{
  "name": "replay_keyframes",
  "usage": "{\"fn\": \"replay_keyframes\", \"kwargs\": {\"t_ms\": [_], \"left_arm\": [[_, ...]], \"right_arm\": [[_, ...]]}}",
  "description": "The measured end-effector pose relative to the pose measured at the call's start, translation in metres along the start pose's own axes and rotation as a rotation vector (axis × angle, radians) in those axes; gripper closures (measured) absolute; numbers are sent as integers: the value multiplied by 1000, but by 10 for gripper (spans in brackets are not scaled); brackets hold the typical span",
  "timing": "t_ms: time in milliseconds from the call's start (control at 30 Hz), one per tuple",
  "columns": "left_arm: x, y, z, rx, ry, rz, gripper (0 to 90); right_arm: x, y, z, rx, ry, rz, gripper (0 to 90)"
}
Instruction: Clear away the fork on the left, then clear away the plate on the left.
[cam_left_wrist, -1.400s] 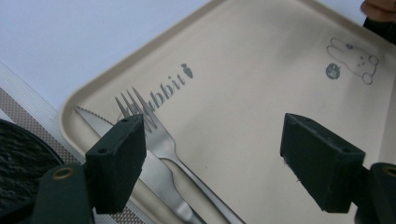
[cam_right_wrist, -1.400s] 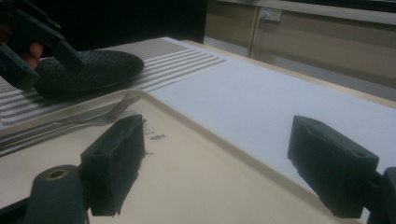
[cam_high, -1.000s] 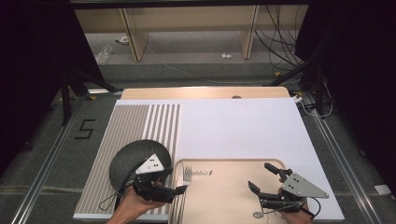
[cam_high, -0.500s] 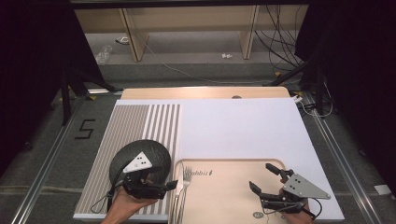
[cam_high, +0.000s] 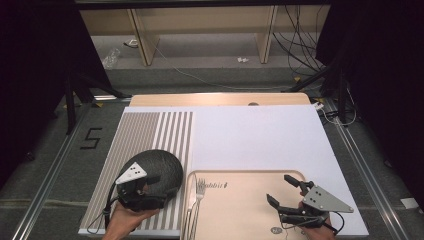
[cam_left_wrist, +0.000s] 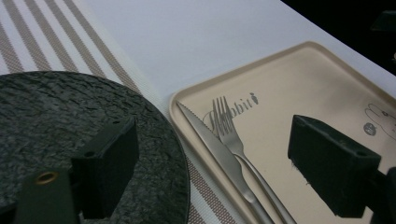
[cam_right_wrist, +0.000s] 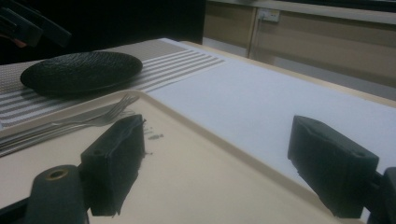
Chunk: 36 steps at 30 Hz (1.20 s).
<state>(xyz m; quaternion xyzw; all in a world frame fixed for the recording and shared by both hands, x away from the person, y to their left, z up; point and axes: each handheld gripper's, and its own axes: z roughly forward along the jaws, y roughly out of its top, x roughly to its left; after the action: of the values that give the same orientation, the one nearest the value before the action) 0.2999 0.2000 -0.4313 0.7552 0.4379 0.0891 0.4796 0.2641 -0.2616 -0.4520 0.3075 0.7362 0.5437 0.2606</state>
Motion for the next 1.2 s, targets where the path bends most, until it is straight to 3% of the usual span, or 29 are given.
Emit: {"fn": "replay_keyframes", "kwargs": {"t_ms": [467, 833, 1200], "left_arm": [[15, -8, -11, -9, 76, -76, 165], [25, -17, -20, -6, 126, -168, 164], [39, -27, -36, -21, 206, -256, 161]], "right_arm": [[0, 0, -1, 1, -2, -2, 196], [0, 0, -1, 2, -4, -2, 196], [1, 0, -1, 3, -9, -7, 196]]}}
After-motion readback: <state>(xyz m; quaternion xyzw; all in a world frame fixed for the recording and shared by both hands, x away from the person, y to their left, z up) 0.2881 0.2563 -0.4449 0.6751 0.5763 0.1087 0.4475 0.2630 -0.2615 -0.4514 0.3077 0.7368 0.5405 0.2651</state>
